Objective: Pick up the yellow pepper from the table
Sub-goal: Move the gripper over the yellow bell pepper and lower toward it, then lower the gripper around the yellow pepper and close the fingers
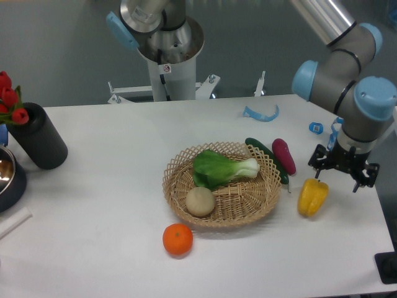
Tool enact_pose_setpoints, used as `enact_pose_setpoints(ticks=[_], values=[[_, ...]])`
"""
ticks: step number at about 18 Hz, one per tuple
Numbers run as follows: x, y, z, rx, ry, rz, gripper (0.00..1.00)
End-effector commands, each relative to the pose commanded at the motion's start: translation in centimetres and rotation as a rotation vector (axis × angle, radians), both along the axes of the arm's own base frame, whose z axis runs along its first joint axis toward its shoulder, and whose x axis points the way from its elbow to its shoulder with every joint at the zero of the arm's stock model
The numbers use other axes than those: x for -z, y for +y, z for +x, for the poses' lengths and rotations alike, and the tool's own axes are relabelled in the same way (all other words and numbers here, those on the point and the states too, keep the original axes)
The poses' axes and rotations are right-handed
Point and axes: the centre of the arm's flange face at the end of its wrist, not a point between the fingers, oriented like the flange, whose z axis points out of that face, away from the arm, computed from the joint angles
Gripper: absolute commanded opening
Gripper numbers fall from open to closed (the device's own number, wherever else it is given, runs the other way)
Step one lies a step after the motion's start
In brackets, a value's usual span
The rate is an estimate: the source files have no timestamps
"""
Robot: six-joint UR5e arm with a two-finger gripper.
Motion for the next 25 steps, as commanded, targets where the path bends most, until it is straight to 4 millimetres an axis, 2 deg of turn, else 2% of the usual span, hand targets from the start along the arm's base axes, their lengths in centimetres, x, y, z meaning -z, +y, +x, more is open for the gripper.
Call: enact_pose_setpoints(ticks=[4, 6, 9, 12, 16, 18, 25], values=[[0.9, 2.7, 1.3, -0.006, 0.014, -0.1, 1.0], [1.3, 3.5, 1.3, -0.028, -0.004, -0.105, 1.0], [1.9, 5.7, 1.7, -0.059, -0.012, -0.105, 1.0], [2.6, 6.7, 2.4, -0.059, -0.021, -0.109, 1.0], [3.8, 6.5, 2.6, -0.057, -0.018, -0.156, 1.0], [4.4, 7.1, 3.1, -0.045, -0.011, -0.182, 1.0], [5.5, 7.4, 3.1, -0.041, -0.016, -0.196, 1.0]])
